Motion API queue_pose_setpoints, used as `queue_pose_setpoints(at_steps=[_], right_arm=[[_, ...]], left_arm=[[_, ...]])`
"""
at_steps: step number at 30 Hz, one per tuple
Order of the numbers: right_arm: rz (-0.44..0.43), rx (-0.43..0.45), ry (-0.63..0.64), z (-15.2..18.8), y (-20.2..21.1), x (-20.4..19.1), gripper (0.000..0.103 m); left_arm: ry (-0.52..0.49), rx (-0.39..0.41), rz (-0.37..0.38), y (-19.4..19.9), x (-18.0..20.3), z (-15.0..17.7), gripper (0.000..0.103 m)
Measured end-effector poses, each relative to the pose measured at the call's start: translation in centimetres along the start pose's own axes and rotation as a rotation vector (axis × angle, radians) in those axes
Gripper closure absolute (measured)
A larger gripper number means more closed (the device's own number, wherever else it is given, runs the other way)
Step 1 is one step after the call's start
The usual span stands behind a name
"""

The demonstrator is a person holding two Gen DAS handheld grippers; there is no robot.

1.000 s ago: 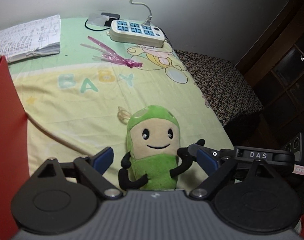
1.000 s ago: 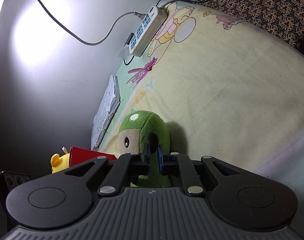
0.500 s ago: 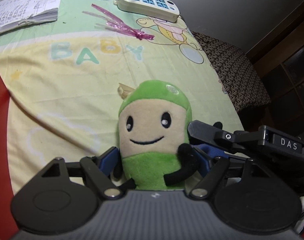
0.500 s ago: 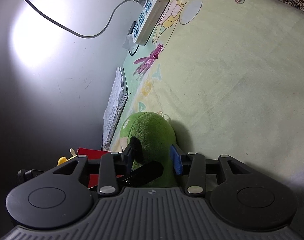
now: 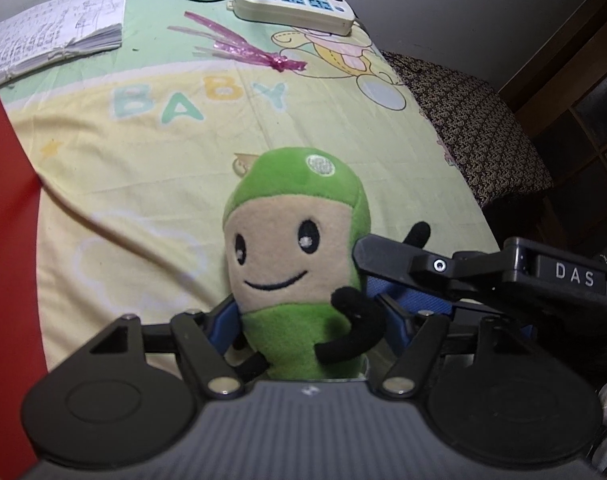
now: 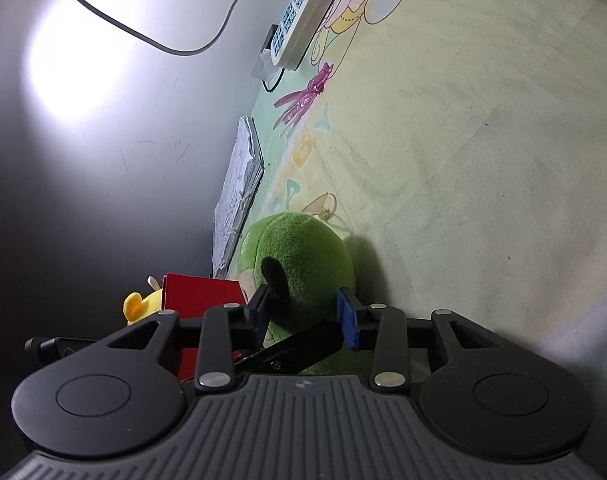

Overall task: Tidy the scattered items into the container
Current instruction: 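Close both grippers on the sides of the green bean plush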

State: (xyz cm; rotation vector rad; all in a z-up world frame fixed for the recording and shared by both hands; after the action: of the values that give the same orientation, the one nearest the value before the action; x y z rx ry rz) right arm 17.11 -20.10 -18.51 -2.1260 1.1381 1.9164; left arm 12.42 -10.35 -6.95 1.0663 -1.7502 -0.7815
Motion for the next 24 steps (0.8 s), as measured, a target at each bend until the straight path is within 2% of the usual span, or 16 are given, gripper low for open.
queue_pose_setpoints(at_steps=[12,14,17,20,24], right_arm=[[0.023,-0.121,0.074,6.3,1.9,-2.6,0.064],[0.009,-0.132,0.084,7.6,2.0,-3.5,0.065],[0.034,-0.117,0.150,9.3,2.1,-5.5,0.064],[0.051,-0.126,0.141,11.1,1.5,-6.3,0.064],[0.104,-0.128,0.160,13.6,0.7,-7.0,0.063]], left_arm=[[-0.050,-0.010,-0.019,4.8,-0.4,5.9,0.032],[-0.073,-0.026,-0.010,5.7,-0.8,7.1,0.032],[-0.128,-0.024,-0.002,7.3,-1.1,9.0,0.032],[-0.154,-0.031,0.001,8.5,-2.6,10.4,0.032],[-0.127,-0.061,0.037,9.5,-5.6,11.7,0.032]])
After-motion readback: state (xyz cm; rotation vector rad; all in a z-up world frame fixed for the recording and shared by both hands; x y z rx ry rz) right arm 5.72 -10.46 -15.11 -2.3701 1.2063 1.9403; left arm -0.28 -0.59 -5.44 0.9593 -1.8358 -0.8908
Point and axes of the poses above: each gripper's, at about its wrist camera, not at the fingertips, and y roughly against the way its jaws point, x to its right, z to its underside, the point moved 5 cm from there along -y, roughly the way its jaws point, and after that the axes turned 6 degrees about y, right-handed, at the moved point
